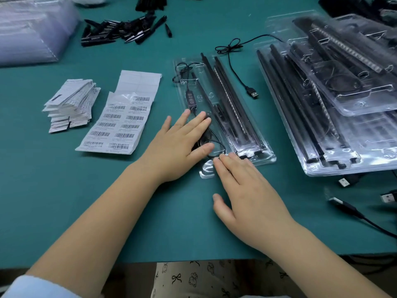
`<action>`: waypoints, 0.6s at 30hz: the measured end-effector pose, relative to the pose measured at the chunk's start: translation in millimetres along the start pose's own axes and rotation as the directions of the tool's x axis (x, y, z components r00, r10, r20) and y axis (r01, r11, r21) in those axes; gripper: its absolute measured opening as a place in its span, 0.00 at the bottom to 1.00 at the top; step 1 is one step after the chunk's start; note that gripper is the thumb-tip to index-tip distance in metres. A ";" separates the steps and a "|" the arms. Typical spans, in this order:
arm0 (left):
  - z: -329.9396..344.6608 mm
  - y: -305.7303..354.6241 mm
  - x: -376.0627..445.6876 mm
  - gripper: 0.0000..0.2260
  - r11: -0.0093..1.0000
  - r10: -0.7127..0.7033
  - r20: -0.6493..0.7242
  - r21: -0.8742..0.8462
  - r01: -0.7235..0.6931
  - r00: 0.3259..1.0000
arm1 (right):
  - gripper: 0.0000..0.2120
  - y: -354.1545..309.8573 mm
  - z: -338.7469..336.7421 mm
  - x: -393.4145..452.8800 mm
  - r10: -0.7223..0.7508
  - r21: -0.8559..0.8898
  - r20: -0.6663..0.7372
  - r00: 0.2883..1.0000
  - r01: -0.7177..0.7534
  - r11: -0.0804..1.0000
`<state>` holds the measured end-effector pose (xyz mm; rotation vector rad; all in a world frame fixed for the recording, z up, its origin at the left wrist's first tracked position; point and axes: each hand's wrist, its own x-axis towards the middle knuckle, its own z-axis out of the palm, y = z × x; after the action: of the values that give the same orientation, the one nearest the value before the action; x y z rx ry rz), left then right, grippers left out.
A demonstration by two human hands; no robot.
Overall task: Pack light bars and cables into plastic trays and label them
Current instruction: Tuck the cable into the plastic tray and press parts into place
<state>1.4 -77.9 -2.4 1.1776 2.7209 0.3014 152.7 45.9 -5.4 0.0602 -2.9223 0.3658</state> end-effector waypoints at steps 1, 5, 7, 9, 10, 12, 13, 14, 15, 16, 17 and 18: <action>0.1 -0.6 0.5 0.38 1.000 -0.003 0.010 -0.005 0.003 1.000 | 0.28 1.1 -0.5 -0.7 -0.010 -0.007 0.010 1.000 0.010 1.000; 2.6 0.2 -1.5 0.39 0.998 0.011 0.025 -0.063 -0.010 1.000 | 0.27 8.1 -2.4 -7.0 -0.056 0.063 -0.001 0.998 0.056 0.996; 4.1 1.3 -3.2 0.42 0.997 0.051 0.021 -0.063 -0.049 0.998 | 0.23 8.9 -3.7 -11.4 -0.029 0.130 -0.091 0.995 0.041 0.991; 2.2 -0.5 -3.6 0.44 0.995 0.070 0.035 -0.070 -0.068 0.997 | 0.22 8.2 -4.6 -14.1 -0.010 0.150 -0.136 0.991 0.030 0.988; 1.1 -2.0 -3.5 0.45 0.994 0.074 0.043 -0.078 -0.070 0.996 | 0.23 7.4 -4.9 -13.9 -0.005 0.133 -0.132 0.991 0.022 0.991; -1.5 -3.4 -3.4 0.44 0.992 0.085 0.066 -0.100 -0.078 0.994 | 0.25 5.4 -4.9 -10.9 0.017 0.085 -0.116 0.993 -0.007 0.996; -2.8 -3.9 -3.1 0.42 0.991 0.089 0.077 -0.110 -0.080 0.993 | 0.25 4.1 -5.4 -8.4 0.032 0.068 -0.112 0.993 -0.024 0.997; -4.1 -4.5 -2.2 0.40 0.990 0.089 0.087 -0.121 -0.079 0.992 | 0.26 2.8 -6.1 -5.8 0.045 0.051 -0.108 0.993 -0.040 0.998; -5.6 -5.3 -1.5 0.39 0.988 0.087 0.100 -0.133 -0.074 0.991 | 0.26 1.9 -7.2 -2.9 0.052 0.031 -0.104 0.993 -0.049 0.998; -7.2 -5.8 -0.9 0.39 0.987 0.087 0.117 -0.148 -0.069 0.989 | 0.26 1.3 -8.3 -0.5 0.052 0.009 -0.099 0.994 -0.051 0.999; -8.7 -6.4 -0.4 0.39 0.984 0.091 0.134 -0.163 -0.069 0.987 | 0.26 1.1 -9.2 1.6 0.048 -0.006 -0.091 0.995 -0.049 0.999; -9.7 -7.4 -0.1 0.39 0.982 0.098 0.145 -0.177 -0.072 0.984 | 0.25 1.0 -10.1 3.1 0.047 -0.007 -0.082 0.996 -0.047 0.999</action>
<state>-5.9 -84.1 5.1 1.2175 2.4628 0.4276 151.5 49.3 4.5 -0.0242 -2.8485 0.3536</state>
